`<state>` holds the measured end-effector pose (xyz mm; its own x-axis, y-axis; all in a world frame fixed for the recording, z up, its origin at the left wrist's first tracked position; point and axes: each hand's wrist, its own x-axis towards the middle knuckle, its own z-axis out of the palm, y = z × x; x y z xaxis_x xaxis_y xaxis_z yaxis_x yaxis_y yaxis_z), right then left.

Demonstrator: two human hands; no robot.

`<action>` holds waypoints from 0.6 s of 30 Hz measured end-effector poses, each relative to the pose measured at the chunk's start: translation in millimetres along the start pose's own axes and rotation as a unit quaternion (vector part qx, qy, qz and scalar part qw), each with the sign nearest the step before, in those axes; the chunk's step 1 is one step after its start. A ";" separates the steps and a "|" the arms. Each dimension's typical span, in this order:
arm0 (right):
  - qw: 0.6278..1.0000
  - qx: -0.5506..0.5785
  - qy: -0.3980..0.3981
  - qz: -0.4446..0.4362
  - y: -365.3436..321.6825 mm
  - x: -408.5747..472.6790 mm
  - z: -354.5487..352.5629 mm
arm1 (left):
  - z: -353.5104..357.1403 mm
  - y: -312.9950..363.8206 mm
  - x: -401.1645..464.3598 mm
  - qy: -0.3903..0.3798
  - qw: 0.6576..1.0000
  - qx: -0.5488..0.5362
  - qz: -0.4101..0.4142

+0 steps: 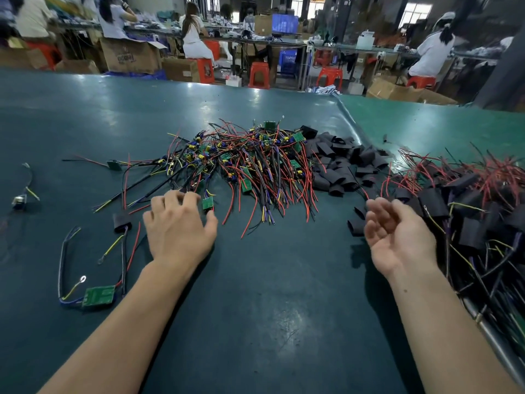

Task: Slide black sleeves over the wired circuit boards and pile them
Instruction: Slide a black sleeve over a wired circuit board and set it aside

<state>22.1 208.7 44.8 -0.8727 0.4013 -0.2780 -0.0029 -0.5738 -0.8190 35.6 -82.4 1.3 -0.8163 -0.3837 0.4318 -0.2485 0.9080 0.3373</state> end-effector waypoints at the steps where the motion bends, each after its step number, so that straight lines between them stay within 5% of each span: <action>1: 1.000 -0.029 -0.004 -0.010 3.4 -1.0 2.3 | 1.3 -0.8 0.4 -0.018 1.000 0.010 -0.009; 6: 0.990 -0.101 0.026 -0.095 13.7 2.0 7.1 | 5.7 2.7 2.7 -0.025 1.000 0.008 -0.005; 12: 0.992 -0.109 0.031 -0.064 16.6 6.0 4.5 | 5.3 4.7 5.2 -0.023 0.999 0.031 -0.013; 18: 0.985 -0.157 -0.030 -0.069 21.0 -0.2 8.3 | -5.3 13.3 -2.6 0.094 0.993 -0.075 0.011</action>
<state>18.2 190.6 31.8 -0.9019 0.4115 -0.1315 0.0204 -0.2634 -0.9645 37.2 -70.2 9.1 -0.7047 -0.4020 0.5847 -0.1403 0.8867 0.4406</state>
